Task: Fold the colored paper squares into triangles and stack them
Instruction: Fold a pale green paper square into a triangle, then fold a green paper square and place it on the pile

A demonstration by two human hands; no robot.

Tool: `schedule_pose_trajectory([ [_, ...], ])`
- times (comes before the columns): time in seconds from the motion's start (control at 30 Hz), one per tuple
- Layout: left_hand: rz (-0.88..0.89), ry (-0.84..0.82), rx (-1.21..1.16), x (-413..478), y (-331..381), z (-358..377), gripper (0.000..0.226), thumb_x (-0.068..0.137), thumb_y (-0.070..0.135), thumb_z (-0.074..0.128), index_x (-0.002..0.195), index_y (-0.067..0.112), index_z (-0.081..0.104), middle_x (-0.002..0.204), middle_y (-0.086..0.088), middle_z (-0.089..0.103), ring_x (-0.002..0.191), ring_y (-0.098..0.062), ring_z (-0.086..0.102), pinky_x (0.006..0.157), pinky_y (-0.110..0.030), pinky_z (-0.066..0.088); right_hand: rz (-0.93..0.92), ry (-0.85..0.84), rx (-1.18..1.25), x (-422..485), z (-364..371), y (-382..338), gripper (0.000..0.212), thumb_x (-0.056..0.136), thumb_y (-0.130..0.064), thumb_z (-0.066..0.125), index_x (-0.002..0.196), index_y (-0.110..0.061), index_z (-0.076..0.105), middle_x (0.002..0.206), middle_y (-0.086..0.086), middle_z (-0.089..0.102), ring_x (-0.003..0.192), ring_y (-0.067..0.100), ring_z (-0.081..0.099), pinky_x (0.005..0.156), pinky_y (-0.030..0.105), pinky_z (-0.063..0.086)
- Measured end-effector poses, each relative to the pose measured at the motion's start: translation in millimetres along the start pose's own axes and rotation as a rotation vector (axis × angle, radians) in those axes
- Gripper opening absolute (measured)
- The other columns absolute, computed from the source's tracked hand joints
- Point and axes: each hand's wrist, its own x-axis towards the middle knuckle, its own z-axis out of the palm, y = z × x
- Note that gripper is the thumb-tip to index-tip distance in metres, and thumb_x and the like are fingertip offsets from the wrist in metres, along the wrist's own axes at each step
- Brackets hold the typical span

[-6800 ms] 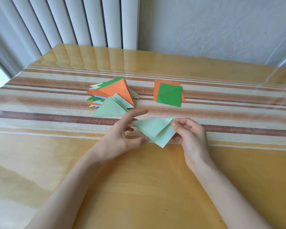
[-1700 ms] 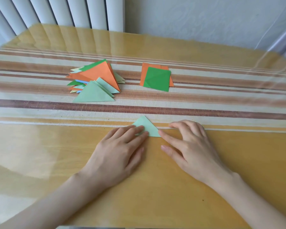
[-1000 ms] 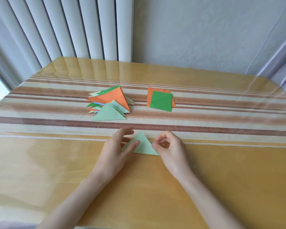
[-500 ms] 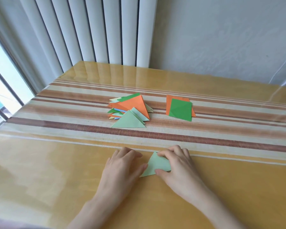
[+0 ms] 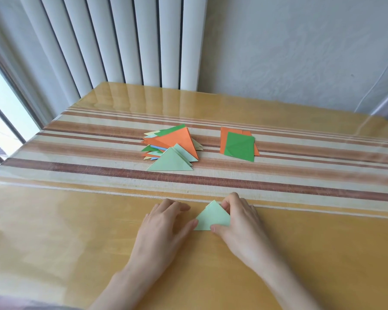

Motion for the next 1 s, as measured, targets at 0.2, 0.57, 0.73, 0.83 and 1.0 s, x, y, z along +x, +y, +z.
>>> schedule_pose_trajectory([
  [0.2, -0.104, 0.041, -0.089, 13, 4, -2, 0.038, 0.085, 0.041, 0.066, 0.119, 0.029, 0.054, 0.096, 0.021, 0.055, 0.093, -0.014, 0.048, 0.088, -0.039, 0.041, -0.14, 0.017, 0.372, 14, 15, -13, 0.038, 0.086, 0.005, 0.059, 0.102, -0.027, 0.049, 0.096, -0.011, 0.046, 0.087, -0.001, 0.05, 0.074, 0.005, 0.036],
  [0.57, -0.116, 0.337, 0.177, 110, -34, -25, 0.014, 0.094, 0.024, 0.06, 0.103, 0.016, 0.067, 0.097, 0.005, 0.069, 0.098, -0.025, 0.049, 0.073, -0.03, 0.017, -0.202, 0.31, 0.328, 118, 40, -61, 0.024, 0.086, 0.007, 0.054, 0.102, -0.011, 0.059, 0.094, -0.002, 0.052, 0.084, 0.017, 0.052, 0.075, 0.029, 0.045],
  [0.73, -0.051, 0.296, 0.307, 131, -48, -15, 0.016, 0.092, 0.023, 0.061, 0.105, 0.015, 0.066, 0.104, -0.002, 0.067, 0.103, -0.029, 0.049, 0.075, -0.034, 0.02, -0.105, 0.344, 0.129, 142, 49, -59, 0.022, 0.089, -0.003, 0.056, 0.106, -0.017, 0.058, 0.102, 0.0, 0.062, 0.104, 0.022, 0.049, 0.085, 0.036, 0.042],
  [0.83, -0.004, 0.317, 0.395, 135, -54, -8, 0.017, 0.082, 0.016, 0.072, 0.096, 0.011, 0.063, 0.097, -0.011, 0.06, 0.094, -0.034, 0.055, 0.074, -0.039, 0.029, -0.113, 0.34, -0.011, 145, 52, -53, 0.017, 0.092, -0.014, 0.058, 0.107, -0.022, 0.059, 0.109, -0.002, 0.058, 0.109, 0.022, 0.045, 0.089, 0.032, 0.035],
  [1.0, 0.054, 0.305, 0.524, 136, -57, -4, 0.014, 0.078, 0.01, 0.076, 0.078, 0.011, 0.061, 0.077, -0.008, 0.06, 0.074, -0.032, 0.058, 0.067, -0.037, 0.027, -0.218, 0.378, -0.016, 153, 38, -31, 0.022, 0.089, -0.023, 0.065, 0.11, -0.015, 0.066, 0.112, 0.006, 0.056, 0.108, 0.028, 0.048, 0.089, 0.036, 0.036],
])
